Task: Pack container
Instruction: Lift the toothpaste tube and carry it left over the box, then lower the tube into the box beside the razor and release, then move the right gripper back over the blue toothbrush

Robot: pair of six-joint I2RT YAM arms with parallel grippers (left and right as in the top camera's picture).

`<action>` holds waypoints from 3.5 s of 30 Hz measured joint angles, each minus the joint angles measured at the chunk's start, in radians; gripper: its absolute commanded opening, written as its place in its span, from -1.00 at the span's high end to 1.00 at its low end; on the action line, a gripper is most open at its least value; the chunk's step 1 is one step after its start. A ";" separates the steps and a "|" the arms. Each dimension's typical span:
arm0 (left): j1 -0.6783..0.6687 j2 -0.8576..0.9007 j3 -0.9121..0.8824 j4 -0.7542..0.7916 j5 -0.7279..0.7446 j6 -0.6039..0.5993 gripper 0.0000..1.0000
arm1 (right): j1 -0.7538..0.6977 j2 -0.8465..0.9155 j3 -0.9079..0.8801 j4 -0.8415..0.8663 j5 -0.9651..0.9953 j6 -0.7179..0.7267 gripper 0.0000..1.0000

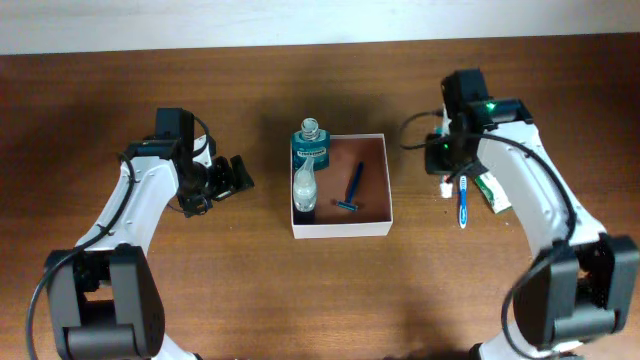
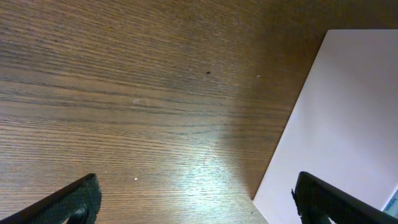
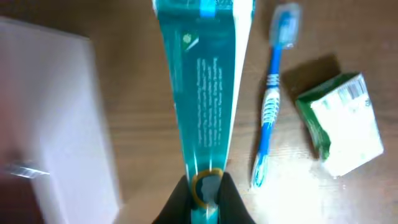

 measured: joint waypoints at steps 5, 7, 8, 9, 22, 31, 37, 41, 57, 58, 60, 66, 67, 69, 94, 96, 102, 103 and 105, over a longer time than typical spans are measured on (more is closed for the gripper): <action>0.000 0.000 0.000 0.000 0.000 0.000 -0.99 | 0.131 -0.036 0.054 -0.005 -0.007 0.048 0.87; 0.000 0.000 0.000 0.000 0.000 0.000 -0.99 | 0.183 -0.038 0.054 0.003 -0.013 0.082 0.87; 0.000 0.000 0.000 0.000 0.000 0.000 -0.99 | 0.203 -0.038 0.054 0.007 -0.016 0.098 0.87; 0.000 0.000 0.000 0.000 0.000 0.000 -0.99 | 0.221 -0.038 0.054 0.014 -0.017 0.119 0.87; 0.000 0.000 0.000 0.000 0.000 0.000 -0.99 | 0.347 0.012 0.054 0.081 -0.019 0.230 0.85; 0.000 0.000 0.000 0.000 0.000 0.000 -0.99 | 0.361 0.097 0.054 0.088 -0.019 0.238 0.85; 0.000 0.000 0.000 0.000 0.000 0.000 -0.99 | 0.361 0.132 0.053 0.105 -0.019 0.240 0.85; 0.000 0.000 0.000 0.000 0.000 0.000 -0.99 | 0.361 0.161 0.048 0.139 -0.019 0.240 0.85; 0.000 0.000 0.000 0.000 0.000 0.000 -0.99 | 0.361 0.179 -0.080 0.295 -0.019 0.242 0.56; 0.000 0.000 0.000 0.000 0.000 0.000 -0.99 | 0.361 0.179 -0.080 0.299 -0.020 0.240 0.49; 0.000 0.000 0.000 0.000 0.000 0.000 -0.99 | 0.361 0.179 -0.080 0.300 -0.019 0.236 0.37; 0.000 0.000 0.000 0.000 0.000 0.000 -0.99 | 0.361 0.179 -0.080 0.300 -0.047 0.224 0.28; 0.000 0.000 0.000 0.000 0.000 0.000 -0.99 | 0.361 0.179 -0.078 0.296 -0.055 0.223 0.28; 0.000 0.000 0.000 0.000 0.000 0.000 -0.99 | 0.361 0.179 -0.063 0.279 -0.071 0.221 0.28; 0.000 0.000 0.000 0.000 0.000 0.000 -0.99 | 0.040 -0.010 0.063 -0.029 0.083 0.174 0.12; 0.000 0.000 0.000 0.000 0.000 0.000 -0.99 | 0.016 -0.009 0.013 0.003 0.083 0.158 -0.01; 0.000 0.000 0.000 0.000 0.000 0.000 -0.99 | -0.032 -0.008 -0.135 0.123 0.086 0.119 -0.06; 0.000 0.000 0.000 0.000 0.000 0.000 -0.99 | -0.043 -0.007 -0.159 0.141 0.087 0.116 -0.06; 0.000 0.000 0.000 0.000 0.000 0.000 -0.99 | -0.067 -0.006 -0.200 0.184 0.087 0.114 -0.07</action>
